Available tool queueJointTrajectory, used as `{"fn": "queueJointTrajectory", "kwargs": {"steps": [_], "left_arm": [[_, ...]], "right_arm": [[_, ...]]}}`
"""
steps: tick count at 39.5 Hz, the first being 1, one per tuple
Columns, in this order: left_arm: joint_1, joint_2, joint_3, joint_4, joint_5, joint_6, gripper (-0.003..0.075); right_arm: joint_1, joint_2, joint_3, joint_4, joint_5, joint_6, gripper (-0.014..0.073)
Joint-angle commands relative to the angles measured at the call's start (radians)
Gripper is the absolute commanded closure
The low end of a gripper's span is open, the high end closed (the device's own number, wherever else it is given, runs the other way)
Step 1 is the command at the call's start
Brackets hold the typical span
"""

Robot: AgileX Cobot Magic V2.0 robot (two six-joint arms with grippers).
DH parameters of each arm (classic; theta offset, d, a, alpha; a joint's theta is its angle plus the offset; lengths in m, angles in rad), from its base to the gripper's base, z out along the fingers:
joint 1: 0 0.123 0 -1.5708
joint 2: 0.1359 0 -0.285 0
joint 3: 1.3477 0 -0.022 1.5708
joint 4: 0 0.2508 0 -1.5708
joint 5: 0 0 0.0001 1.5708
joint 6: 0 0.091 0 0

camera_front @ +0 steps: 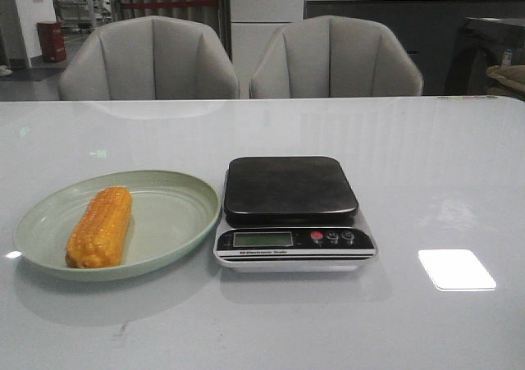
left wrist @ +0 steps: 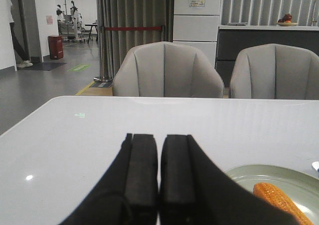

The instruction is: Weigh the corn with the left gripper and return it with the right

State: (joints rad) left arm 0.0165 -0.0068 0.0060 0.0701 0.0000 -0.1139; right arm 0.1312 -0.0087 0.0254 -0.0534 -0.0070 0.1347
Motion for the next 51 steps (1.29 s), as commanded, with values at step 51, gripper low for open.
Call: {"fn": "queueJointTrajectory", "kwargs": {"steps": [51], "left_arm": [[-0.008,0.103,-0.281,-0.039,0.082,-0.012,0.0607]], "right_arm": [[-0.007,-0.019,0.011,-0.014,-0.082,-0.006,0.0399]]}}
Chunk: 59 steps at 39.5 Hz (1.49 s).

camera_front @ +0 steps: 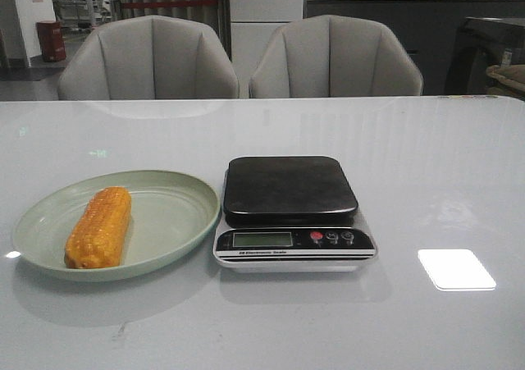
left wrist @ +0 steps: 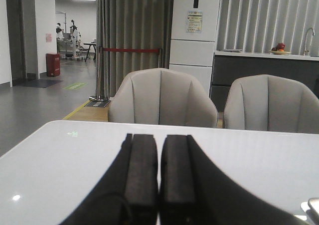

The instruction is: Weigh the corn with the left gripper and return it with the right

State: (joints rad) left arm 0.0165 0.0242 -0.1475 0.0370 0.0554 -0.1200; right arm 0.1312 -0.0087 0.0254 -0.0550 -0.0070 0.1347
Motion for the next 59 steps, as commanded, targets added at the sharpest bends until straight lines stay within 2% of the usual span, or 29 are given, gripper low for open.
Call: {"fn": "queueJointTrajectory", "kwargs": {"steps": [1,7,10,18,30,34,40,44,51,59], "left_arm": [[-0.008,0.101,-0.166,-0.006,0.060,-0.006,0.0607],[-0.008,0.254,-0.326,-0.011,0.275,-0.006,0.0607],[-0.008,0.314,-0.361,-0.011,0.338,-0.006,0.0607],[-0.023,0.387,-0.348,-0.011,0.336,-0.006,0.0607],[-0.152,0.418,-0.344,0.018,0.335,-0.006,0.0591],[-0.176,0.441,-0.344,0.018,0.335,-0.006,0.0504],[-0.211,0.473,-0.350,-0.002,0.322,-0.006,0.0272],[-0.218,0.501,-0.366,-0.043,0.308,-0.006,0.0172],[-0.218,0.596,-0.405,-0.111,0.283,-0.006,0.0155],[-0.218,0.776,-0.466,-0.120,0.284,-0.006,0.0155]], "right_arm": [[-0.007,-0.019,0.011,-0.012,-0.082,-0.006,0.0399],[-0.007,-0.019,0.011,-0.012,-0.082,-0.006,0.0399],[-0.007,-0.019,0.011,-0.012,-0.082,-0.006,0.0399],[-0.007,-0.019,0.011,-0.012,-0.082,-0.006,0.0399],[-0.007,-0.019,0.011,-0.012,-0.082,-0.006,0.0399],[-0.007,-0.019,0.011,-0.012,-0.082,-0.006,0.0399],[-0.007,-0.020,0.011,-0.012,-0.082,-0.006,0.0399],[-0.007,-0.020,0.011,-0.012,-0.082,-0.006,0.0399],[-0.007,-0.020,0.011,-0.012,-0.082,-0.006,0.0399],[-0.007,-0.020,0.011,-0.012,-0.082,-0.006,0.0399]]}}
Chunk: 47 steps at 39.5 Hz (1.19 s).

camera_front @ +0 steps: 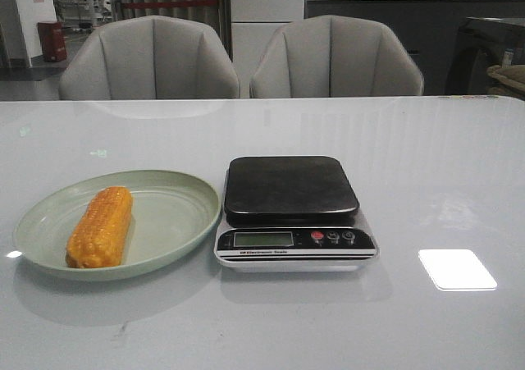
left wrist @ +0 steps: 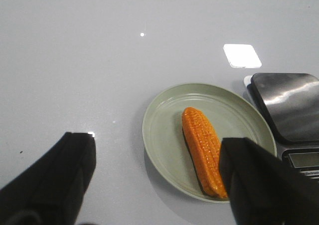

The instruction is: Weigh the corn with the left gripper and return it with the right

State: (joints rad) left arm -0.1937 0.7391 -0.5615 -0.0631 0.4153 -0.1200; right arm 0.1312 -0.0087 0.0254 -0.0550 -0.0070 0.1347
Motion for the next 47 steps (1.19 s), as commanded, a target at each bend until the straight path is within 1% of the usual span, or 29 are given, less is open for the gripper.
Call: {"fn": "queueJointTrajectory", "kwargs": {"steps": [1,6,14,23,26,36,39,47], "left_arm": [[-0.008,0.087,-0.062,-0.024,-0.075,-0.006,0.0155],[-0.035,0.215,-0.106,-0.029,-0.073,-0.006,0.0155],[-0.137,0.426,-0.180,-0.033,-0.080,-0.008,0.0155],[-0.185,0.644,-0.285,-0.060,-0.078,-0.008,0.0155],[-0.187,0.706,-0.320,-0.075,-0.076,-0.008,0.0155],[-0.194,0.850,-0.378,-0.128,-0.045,-0.008,0.0155],[-0.210,0.882,-0.385,-0.136,-0.027,-0.008,0.0155],[-0.250,0.954,-0.387,-0.149,-0.033,-0.008,0.0162]], "right_arm": [[-0.007,-0.020,0.011,-0.012,-0.082,-0.006,0.0399],[-0.007,-0.020,0.011,-0.012,-0.082,-0.006,0.0399],[-0.007,-0.020,0.011,-0.012,-0.082,-0.006,0.0399],[-0.007,-0.020,0.011,-0.012,-0.082,-0.006,0.0399],[-0.007,-0.020,0.011,-0.012,-0.082,-0.006,0.0399],[-0.007,-0.020,0.011,-0.012,-0.082,-0.006,0.0399],[-0.007,-0.020,0.011,-0.012,-0.082,-0.006,0.0399],[-0.007,-0.020,0.011,-0.012,-0.082,-0.006,0.0399]]}}
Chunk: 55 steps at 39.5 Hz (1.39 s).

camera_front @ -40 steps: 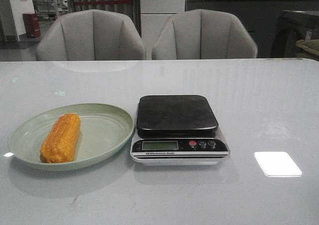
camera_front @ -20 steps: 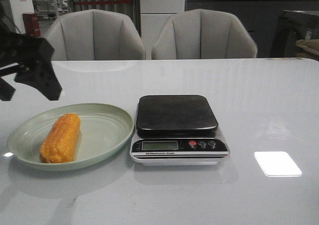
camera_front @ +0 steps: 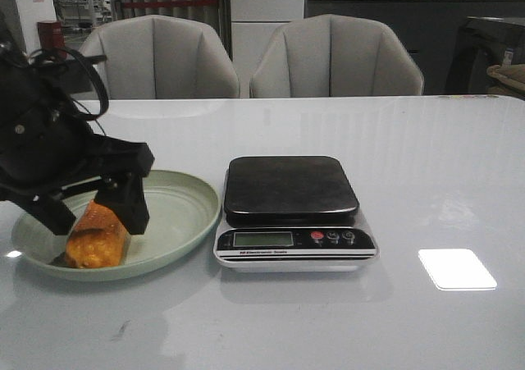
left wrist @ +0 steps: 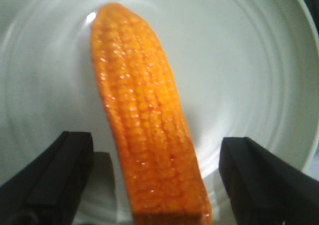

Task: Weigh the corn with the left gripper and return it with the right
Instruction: 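Lower the left gripper onto the corn cob on the green plate and grasp it, then carry the corn cob with the left gripper onto the scale and release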

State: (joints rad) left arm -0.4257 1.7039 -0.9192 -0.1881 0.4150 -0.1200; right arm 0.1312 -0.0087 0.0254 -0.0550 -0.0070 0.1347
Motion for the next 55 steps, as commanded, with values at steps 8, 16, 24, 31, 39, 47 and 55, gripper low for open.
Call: {"fn": "queueJointTrajectory", "kwargs": {"steps": [8,16,24,31,39,47,55], "left_arm": [[-0.020,0.027,-0.032,-0.048,-0.035,-0.008,0.0349],[-0.023,0.027,-0.136,-0.048,0.021,-0.008,0.0615],[-0.091,0.027,-0.246,-0.048,-0.005,-0.008,0.0607],[-0.179,0.030,-0.291,-0.049,-0.116,-0.008,0.0606],[-0.236,0.044,-0.335,-0.155,-0.153,-0.008,0.0605],[-0.252,0.113,-0.391,-0.187,-0.130,-0.008,0.0596],[-0.253,0.190,-0.431,-0.228,-0.125,-0.008,0.0472]], "right_arm": [[-0.007,-0.020,0.011,-0.012,-0.082,-0.006,0.0399],[-0.007,-0.020,0.011,-0.012,-0.082,-0.006,0.0399],[-0.007,-0.020,0.011,-0.012,-0.082,-0.006,0.0399],[-0.007,-0.020,0.011,-0.012,-0.082,-0.006,0.0399],[-0.007,-0.020,0.011,-0.012,-0.082,-0.006,0.0399],[-0.007,-0.020,0.011,-0.012,-0.082,-0.006,0.0399],[-0.007,-0.020,0.011,-0.012,-0.082,-0.006,0.0399]]}}
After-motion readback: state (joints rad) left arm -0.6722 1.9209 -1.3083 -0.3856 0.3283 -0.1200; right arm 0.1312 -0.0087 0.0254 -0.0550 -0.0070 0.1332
